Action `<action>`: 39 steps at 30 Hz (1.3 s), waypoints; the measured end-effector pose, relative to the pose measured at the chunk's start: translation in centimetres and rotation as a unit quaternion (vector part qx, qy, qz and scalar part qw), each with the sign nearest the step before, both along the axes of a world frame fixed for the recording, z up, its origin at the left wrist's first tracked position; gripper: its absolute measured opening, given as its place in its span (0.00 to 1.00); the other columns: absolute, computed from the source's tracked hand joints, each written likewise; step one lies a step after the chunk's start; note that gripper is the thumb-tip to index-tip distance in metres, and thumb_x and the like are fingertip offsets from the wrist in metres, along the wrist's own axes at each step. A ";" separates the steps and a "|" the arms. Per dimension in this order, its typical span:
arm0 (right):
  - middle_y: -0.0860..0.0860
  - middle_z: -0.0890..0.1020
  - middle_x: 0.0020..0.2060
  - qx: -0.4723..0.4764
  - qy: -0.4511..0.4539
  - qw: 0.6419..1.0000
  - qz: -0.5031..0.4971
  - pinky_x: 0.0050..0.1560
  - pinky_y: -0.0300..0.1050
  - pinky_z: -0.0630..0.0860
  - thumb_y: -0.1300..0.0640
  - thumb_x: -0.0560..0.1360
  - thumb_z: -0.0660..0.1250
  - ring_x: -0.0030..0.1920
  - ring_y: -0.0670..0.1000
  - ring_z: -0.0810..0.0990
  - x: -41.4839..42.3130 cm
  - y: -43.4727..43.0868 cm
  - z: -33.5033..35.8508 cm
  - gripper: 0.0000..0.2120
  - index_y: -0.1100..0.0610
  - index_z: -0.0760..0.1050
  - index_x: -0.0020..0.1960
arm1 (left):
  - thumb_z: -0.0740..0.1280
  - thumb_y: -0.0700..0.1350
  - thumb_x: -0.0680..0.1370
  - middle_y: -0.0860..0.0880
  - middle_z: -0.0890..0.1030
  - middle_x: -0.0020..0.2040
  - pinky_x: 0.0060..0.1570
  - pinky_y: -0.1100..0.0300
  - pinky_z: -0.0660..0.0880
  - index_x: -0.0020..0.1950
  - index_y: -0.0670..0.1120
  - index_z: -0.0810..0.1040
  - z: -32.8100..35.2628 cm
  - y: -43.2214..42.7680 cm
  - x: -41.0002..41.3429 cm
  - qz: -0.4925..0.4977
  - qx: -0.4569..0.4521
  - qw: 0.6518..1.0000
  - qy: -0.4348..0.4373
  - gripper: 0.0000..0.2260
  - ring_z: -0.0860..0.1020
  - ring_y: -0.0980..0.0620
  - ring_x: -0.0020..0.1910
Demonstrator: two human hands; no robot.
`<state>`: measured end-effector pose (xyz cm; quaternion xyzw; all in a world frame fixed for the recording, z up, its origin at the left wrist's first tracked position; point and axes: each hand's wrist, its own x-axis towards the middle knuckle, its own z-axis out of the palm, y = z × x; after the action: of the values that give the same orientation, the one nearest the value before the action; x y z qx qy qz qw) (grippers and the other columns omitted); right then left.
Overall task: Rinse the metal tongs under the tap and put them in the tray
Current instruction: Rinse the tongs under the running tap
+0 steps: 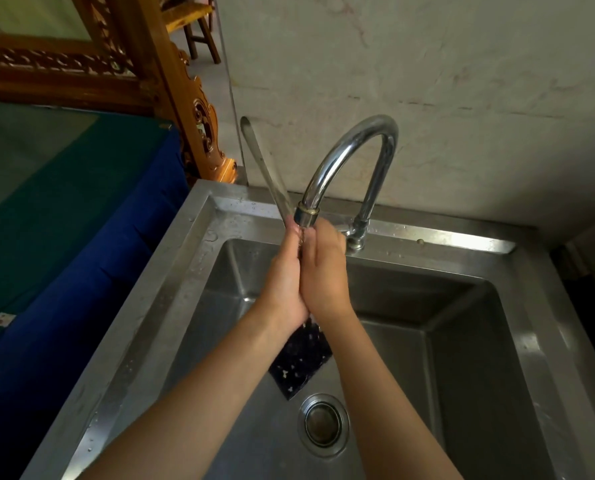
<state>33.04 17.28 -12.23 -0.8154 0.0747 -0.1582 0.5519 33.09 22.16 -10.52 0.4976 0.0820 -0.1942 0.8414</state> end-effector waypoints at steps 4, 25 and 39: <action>0.47 0.70 0.59 0.095 0.063 0.989 0.092 0.73 0.52 0.59 0.48 0.80 0.49 0.64 0.46 0.64 -0.8 1.0 -0.9 0.19 0.57 0.66 0.63 | 0.52 0.59 0.77 0.50 0.76 0.52 0.65 0.53 0.67 0.61 0.48 0.75 0.3 0.1 0.3 0.009 0.001 1.000 -0.018 0.22 0.74 0.55 0.56; 0.46 0.50 0.76 0.070 0.119 0.985 0.106 0.76 0.50 0.41 0.45 0.81 0.44 0.75 0.41 0.42 -1.5 0.7 -0.3 0.25 0.49 0.48 0.76 | 0.48 0.50 0.82 0.49 0.74 0.61 0.63 0.58 0.65 0.64 0.44 0.71 -0.4 0.5 0.0 -0.024 -0.064 0.997 0.023 0.18 0.69 0.53 0.64; 0.44 0.47 0.76 0.069 0.082 0.989 0.102 0.76 0.49 0.42 0.47 0.81 0.45 0.75 0.41 0.42 -1.9 -0.2 0.2 0.25 0.49 0.42 0.76 | 0.48 0.52 0.81 0.47 0.67 0.72 0.69 0.57 0.62 0.72 0.45 0.63 -0.9 0.1 -0.6 -0.037 -0.023 0.999 -0.027 0.22 0.65 0.52 0.71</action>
<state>31.14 17.11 -12.03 -0.7890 0.0467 -0.0282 0.6119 32.47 22.24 -11.40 0.4855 0.0359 -0.2136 0.8470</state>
